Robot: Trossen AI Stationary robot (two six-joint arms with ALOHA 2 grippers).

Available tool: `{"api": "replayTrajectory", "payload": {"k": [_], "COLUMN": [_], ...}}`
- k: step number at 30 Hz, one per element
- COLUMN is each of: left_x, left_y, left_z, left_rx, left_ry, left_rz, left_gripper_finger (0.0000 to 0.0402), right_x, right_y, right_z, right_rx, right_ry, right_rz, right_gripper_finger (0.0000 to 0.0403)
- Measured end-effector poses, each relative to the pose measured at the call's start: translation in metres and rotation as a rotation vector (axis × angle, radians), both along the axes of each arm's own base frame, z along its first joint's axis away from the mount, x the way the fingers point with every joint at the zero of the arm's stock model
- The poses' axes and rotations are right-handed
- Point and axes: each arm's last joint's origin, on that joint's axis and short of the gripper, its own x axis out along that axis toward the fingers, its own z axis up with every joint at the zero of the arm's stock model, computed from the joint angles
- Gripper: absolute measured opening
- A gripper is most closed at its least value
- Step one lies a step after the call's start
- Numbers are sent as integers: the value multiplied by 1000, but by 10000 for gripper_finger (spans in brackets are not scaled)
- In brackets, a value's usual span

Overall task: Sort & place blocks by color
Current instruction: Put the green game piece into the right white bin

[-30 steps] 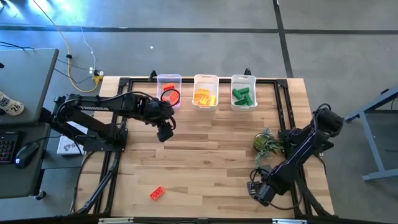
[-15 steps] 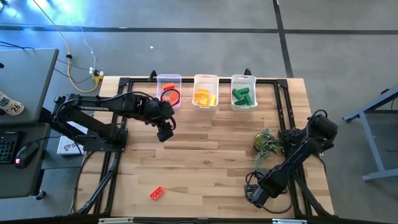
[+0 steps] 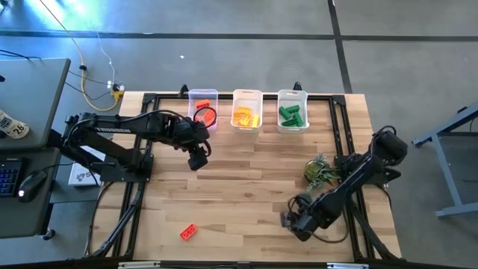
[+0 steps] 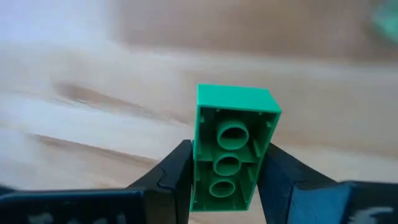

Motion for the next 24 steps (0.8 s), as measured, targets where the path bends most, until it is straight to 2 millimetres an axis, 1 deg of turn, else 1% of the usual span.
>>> {"api": "replayTrajectory", "payload": {"k": [5, 10, 13, 17, 20, 24], "left_x": [0, 0, 0, 0, -1, -1], "left_y": [0, 0, 0, 0, 0, -1], "left_z": [0, 0, 0, 0, 0, -1], "left_rx": [10, 26, 30, 29, 20, -36], "left_ry": [6, 15, 17, 19, 22, 4], "left_rz": [-25, -64, -71, -72, -56, 16], "left_gripper_finger": [195, 195, 196, 195, 195, 196], "right_x": [19, 35, 45, 53, 54, 49], "right_y": [-29, -69, -99, -141, -175, -221], "right_z": [21, 39, 49, 61, 71, 85], "right_rx": [-137, -279, -350, -463, -551, -651], "right_ry": [-202, -286, -305, -310, -305, -288], "right_rz": [-72, -57, -18, 67, 127, 200], "right_gripper_finger": [113, 113, 113, 113, 113, 113]}}
